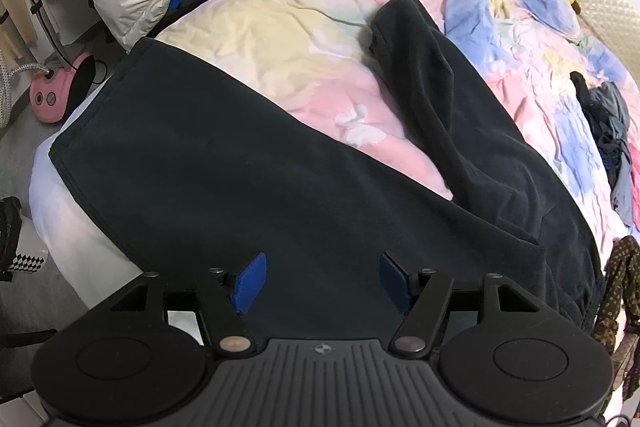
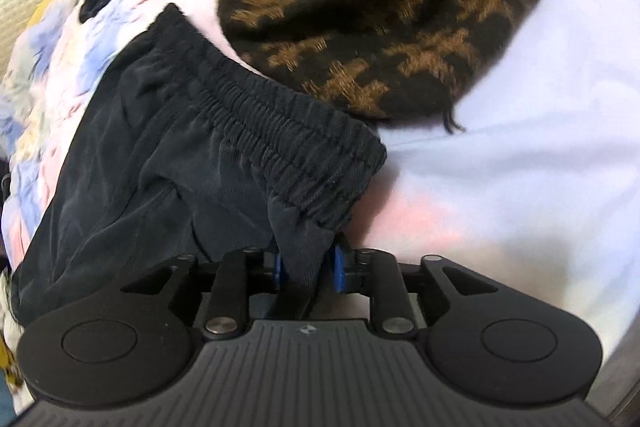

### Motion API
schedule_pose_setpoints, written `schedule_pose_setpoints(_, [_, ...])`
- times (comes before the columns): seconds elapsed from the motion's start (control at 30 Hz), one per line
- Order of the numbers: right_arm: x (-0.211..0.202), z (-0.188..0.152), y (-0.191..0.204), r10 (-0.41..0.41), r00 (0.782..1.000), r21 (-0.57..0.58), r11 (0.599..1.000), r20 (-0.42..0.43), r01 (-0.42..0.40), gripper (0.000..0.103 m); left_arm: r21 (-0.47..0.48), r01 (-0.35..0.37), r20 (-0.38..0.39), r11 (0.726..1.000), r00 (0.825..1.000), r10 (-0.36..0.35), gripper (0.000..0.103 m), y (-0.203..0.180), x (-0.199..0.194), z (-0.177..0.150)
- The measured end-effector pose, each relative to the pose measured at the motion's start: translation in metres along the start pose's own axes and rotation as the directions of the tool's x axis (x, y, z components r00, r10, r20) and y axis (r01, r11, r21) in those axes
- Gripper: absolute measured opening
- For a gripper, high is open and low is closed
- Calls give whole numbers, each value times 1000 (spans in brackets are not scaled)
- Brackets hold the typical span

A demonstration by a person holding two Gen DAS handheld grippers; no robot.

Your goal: Fold clothes

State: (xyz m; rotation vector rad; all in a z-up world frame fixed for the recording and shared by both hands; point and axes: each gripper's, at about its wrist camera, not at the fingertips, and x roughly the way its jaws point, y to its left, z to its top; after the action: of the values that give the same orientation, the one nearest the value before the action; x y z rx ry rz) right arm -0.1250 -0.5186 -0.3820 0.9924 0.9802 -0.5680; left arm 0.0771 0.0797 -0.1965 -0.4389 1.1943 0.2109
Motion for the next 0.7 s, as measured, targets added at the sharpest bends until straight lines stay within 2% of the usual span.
schedule_pose_setpoints(0.03, [-6,-1,2,-6,1000,-20,1000,6,7,32,-1,3,0,1000,1000,-3,70,2,1,1])
schedule_pose_setpoints(0.23, [-47,-18,23,-70,995,-159,984,70,80,33,-2,27,-25,1000,999,-27,76,14,18,15])
schedule_pose_setpoints(0.37, [-70,-38,56,-99,988,-242,962,119,126,37,17,52,-57,999,997,-51,77,22,41,34])
schedule_pose_setpoints(0.53, [-82,-69,120,-96,986,-335,932,139,138,40,49,119,-70,992,991,-116,78,34,63,65])
schedule_pose_setpoints(0.7, [-72,-112,213,-71,993,-469,876,99,109,42,77,156,-96,985,984,-149,79,59,88,101])
